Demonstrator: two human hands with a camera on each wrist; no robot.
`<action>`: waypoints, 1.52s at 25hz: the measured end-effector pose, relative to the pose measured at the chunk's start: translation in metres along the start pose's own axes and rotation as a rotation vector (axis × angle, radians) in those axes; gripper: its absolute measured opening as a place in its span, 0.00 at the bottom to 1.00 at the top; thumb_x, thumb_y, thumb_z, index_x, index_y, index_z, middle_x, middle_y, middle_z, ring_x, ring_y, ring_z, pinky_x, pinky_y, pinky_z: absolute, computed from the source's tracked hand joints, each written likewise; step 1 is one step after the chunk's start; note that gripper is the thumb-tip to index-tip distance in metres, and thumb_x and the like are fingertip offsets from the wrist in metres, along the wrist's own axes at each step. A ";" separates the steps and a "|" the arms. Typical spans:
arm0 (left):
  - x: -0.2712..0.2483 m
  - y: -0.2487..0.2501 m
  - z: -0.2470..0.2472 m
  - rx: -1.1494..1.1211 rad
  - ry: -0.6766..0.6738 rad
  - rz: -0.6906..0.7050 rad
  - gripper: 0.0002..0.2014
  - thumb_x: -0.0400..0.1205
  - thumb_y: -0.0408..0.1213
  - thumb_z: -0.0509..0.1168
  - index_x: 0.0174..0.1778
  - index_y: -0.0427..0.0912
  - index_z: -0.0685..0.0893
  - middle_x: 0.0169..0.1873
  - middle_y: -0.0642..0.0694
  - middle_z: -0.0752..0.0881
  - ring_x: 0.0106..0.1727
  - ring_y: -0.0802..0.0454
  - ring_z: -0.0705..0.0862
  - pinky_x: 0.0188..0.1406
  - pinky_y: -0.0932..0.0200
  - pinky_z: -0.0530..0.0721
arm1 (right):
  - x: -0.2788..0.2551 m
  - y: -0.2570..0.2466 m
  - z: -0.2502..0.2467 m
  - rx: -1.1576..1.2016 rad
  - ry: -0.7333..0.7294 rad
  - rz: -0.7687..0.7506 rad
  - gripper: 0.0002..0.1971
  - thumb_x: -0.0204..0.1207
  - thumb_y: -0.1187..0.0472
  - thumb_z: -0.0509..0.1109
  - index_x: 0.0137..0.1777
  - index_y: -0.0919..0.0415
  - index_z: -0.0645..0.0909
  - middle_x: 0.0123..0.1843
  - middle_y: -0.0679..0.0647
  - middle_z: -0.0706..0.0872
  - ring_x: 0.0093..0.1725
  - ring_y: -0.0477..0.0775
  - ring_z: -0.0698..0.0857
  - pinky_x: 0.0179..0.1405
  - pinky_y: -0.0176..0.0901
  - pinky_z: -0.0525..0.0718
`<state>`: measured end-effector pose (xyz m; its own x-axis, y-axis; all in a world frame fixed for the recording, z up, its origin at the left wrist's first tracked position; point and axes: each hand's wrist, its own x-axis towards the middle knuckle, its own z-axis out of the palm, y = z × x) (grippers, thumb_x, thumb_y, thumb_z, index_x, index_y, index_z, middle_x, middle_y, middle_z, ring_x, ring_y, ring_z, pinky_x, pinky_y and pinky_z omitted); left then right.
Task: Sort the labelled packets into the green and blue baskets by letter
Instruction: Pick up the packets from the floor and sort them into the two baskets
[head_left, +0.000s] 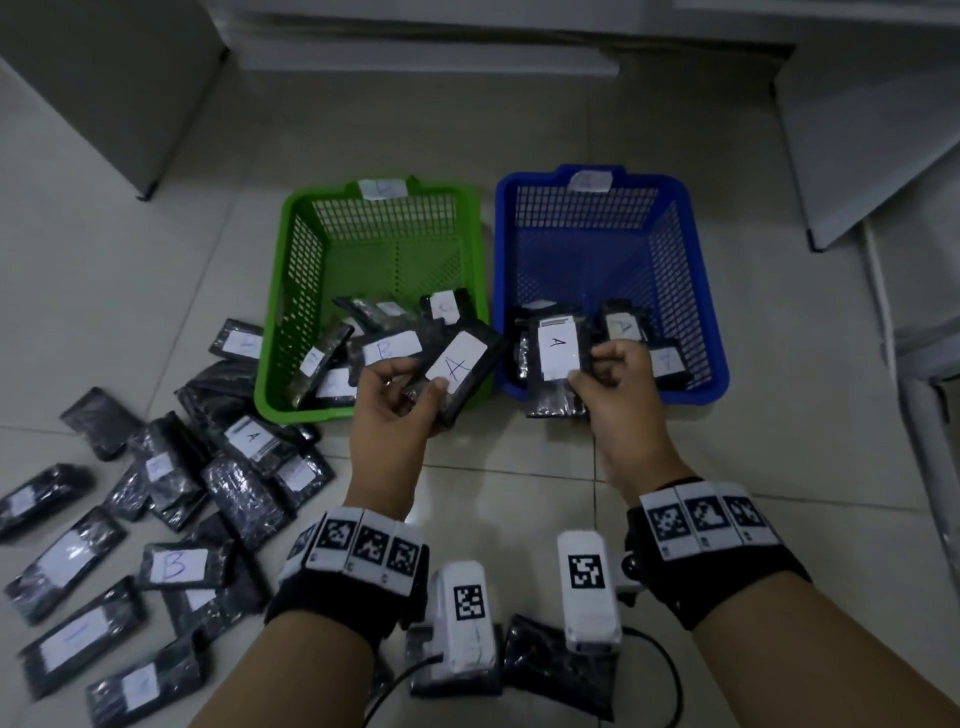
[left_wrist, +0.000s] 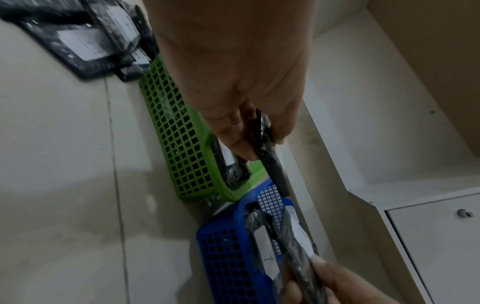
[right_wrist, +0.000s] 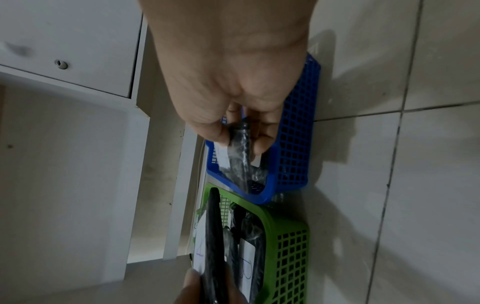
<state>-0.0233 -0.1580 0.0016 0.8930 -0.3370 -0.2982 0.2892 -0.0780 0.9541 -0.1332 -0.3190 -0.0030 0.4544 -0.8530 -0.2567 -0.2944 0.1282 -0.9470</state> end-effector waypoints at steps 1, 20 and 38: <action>0.006 0.000 0.005 0.007 0.027 0.011 0.12 0.77 0.31 0.71 0.50 0.48 0.77 0.47 0.40 0.87 0.49 0.46 0.86 0.50 0.38 0.87 | 0.006 -0.002 0.000 0.013 0.023 0.009 0.13 0.76 0.70 0.69 0.50 0.51 0.72 0.52 0.58 0.83 0.45 0.56 0.84 0.41 0.52 0.87; 0.047 -0.017 0.081 0.678 -0.287 0.400 0.16 0.79 0.31 0.65 0.62 0.46 0.83 0.62 0.45 0.75 0.44 0.58 0.79 0.55 0.71 0.78 | 0.040 0.020 -0.041 -0.274 0.177 -0.161 0.09 0.74 0.67 0.67 0.47 0.57 0.87 0.49 0.55 0.89 0.50 0.52 0.86 0.55 0.44 0.85; -0.096 -0.100 -0.051 1.346 -0.799 -0.141 0.14 0.72 0.40 0.71 0.51 0.46 0.79 0.50 0.47 0.83 0.52 0.48 0.82 0.48 0.56 0.81 | -0.161 0.139 -0.042 -1.187 -0.728 -0.102 0.37 0.59 0.54 0.80 0.68 0.52 0.68 0.64 0.55 0.71 0.64 0.59 0.70 0.54 0.49 0.73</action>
<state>-0.1202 -0.0704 -0.0664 0.3538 -0.6111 -0.7081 -0.5453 -0.7499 0.3747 -0.2829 -0.1853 -0.0847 0.7382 -0.3340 -0.5861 -0.5958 -0.7302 -0.3343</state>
